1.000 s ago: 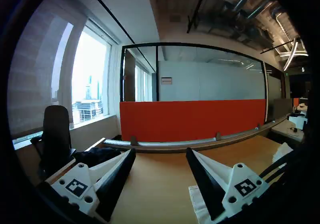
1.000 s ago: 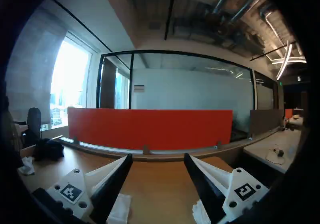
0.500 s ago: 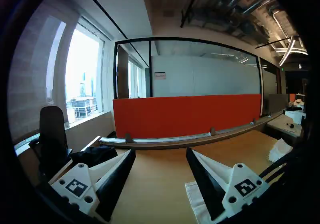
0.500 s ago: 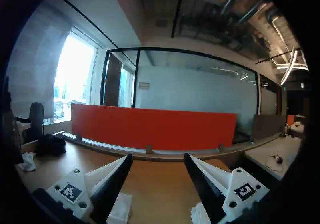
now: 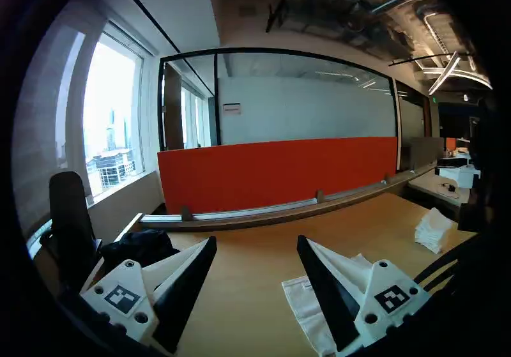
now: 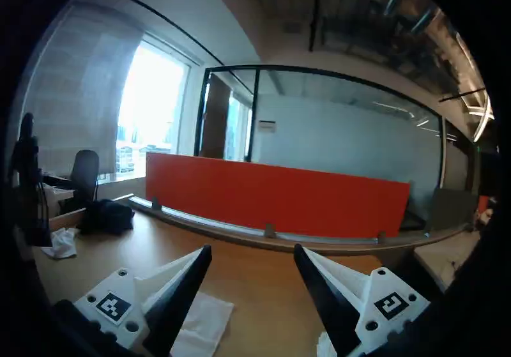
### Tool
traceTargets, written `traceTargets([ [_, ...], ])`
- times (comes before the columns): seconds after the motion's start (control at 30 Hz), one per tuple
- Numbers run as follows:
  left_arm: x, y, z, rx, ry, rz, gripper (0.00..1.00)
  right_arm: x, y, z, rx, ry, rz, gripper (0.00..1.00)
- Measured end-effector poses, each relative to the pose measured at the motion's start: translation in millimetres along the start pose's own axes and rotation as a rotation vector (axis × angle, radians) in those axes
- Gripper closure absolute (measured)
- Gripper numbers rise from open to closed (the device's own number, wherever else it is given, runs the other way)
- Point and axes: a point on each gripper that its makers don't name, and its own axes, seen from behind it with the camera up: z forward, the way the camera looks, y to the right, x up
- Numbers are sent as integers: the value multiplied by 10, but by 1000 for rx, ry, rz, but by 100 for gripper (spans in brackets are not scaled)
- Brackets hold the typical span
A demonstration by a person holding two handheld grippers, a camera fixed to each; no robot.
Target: Fold towel
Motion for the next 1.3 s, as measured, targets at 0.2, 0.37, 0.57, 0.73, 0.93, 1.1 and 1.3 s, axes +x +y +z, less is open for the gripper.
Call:
traceTargets([
  [0.2,-17,125,2,-64,-23,-12,7,-32,-121,15,66,-28,-26,0],
  [0.37,-77,203,17,-101,-39,-16,7,-93,-189,18,101,-49,-30,0],
  [0.57,-222,311,14,-139,-74,8,7,-220,-296,-27,148,-84,-37,0],
  [0.73,-379,414,-14,-177,-105,32,7,-336,-377,-71,184,-118,-39,0],
  [0.93,-568,518,-42,-210,-133,56,7,-486,-478,-111,217,-148,-55,0],
  [1.1,-745,592,-58,-229,-157,72,7,-636,-561,-137,239,-167,-66,0],
  [1.3,-978,678,-77,-247,-186,84,7,-837,-638,-167,258,-196,-80,0],
])
